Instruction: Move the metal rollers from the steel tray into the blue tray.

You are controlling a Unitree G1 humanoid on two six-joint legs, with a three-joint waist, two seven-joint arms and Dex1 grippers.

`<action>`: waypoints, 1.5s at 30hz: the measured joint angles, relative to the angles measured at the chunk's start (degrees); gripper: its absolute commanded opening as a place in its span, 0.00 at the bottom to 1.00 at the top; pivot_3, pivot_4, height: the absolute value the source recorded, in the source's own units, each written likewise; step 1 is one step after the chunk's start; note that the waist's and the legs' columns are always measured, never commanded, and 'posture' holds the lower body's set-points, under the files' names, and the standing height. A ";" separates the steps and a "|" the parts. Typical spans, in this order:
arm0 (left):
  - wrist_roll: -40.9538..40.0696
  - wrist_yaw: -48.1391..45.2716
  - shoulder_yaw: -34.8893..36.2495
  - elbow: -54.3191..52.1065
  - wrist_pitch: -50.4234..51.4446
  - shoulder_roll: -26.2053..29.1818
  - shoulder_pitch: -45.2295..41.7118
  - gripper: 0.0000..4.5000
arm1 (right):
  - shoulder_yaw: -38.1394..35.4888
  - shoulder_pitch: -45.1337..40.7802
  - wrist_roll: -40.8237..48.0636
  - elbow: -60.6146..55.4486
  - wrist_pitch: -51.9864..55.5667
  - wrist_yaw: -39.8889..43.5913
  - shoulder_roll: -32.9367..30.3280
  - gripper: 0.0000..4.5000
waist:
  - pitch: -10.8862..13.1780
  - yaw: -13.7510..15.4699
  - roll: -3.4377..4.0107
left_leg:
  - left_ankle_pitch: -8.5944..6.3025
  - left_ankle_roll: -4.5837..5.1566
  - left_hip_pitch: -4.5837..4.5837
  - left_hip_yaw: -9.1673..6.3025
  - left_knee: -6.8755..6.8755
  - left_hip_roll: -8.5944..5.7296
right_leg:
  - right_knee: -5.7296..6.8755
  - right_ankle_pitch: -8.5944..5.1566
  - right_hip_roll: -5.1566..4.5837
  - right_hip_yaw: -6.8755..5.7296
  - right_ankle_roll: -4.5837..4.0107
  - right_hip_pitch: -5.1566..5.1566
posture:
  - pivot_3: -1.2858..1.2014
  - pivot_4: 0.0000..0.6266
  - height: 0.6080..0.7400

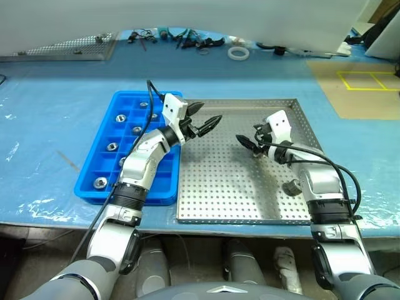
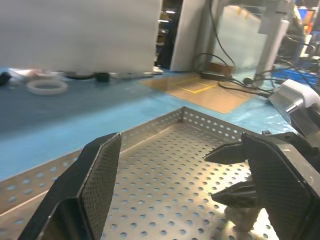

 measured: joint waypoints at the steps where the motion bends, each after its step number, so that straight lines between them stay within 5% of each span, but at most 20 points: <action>1: 0.02 -0.21 0.00 0.45 -0.38 -0.13 -0.16 0.90 | 0.04 0.48 0.12 -0.73 1.40 -0.35 -0.10 0.87 | 0.00 -0.20 0.00 | -0.01 0.02 0.01 0.01 0.02 0.00 | 0.00 0.00 -0.01 0.01 0.00 0.02 | 0.42 0.24 1.00; 6: 0.02 -1.19 0.02 1.40 -1.46 -0.29 -0.26 0.90 | 0.11 1.08 0.77 -1.56 5.13 -1.32 -0.67 0.83 | 0.00 -0.36 0.00 | -0.03 0.07 0.04 0.05 0.06 0.00 | -0.01 0.00 -0.03 0.02 -0.01 0.08 | 0.43 0.24 1.00; 13: 0.22 -1.27 0.00 1.29 -1.98 0.01 0.34 0.90 | 1.51 1.77 0.13 1.41 5.61 -2.29 -2.02 0.37 | 0.00 -0.21 0.00 | -0.05 0.11 0.03 0.07 0.05 0.00 | -0.05 0.00 -0.03 0.01 -0.02 0.09 | 0.44 0.24 1.00; 26: 1.44 5.36 2.56 -4.37 -2.71 2.22 3.28 0.90 | 5.07 -7.86 5.10 2.08 -2.37 5.18 4.89 0.37 | 0.00 0.38 0.00 | -0.05 0.12 0.05 0.06 -0.02 0.03 | -0.02 0.00 -0.02 -0.04 -0.03 0.05 | 0.53 0.24 1.00; 39: 5.48 23.02 11.07 -23.42 -0.54 6.18 17.63 0.90 | 14.22 -24.35 3.61 24.65 -13.71 17.24 14.96 0.37 | 0.00 5.62 0.00 | -0.05 0.10 -0.17 -0.12 -0.05 0.11 | -0.01 -0.05 -0.06 -0.35 -0.10 0.00 | 0.64 0.24 1.00; 45: 6.26 27.11 12.52 -29.74 1.66 6.69 22.51 0.90 | 15.33 -30.43 -0.85 40.29 -18.47 14.05 18.33 0.37 | 0.00 7.72 0.01 | -0.05 0.08 -0.21 -0.21 -0.13 0.11 | 0.01 -0.05 -0.09 -0.43 -0.10 -0.03 | 0.69 0.24 1.00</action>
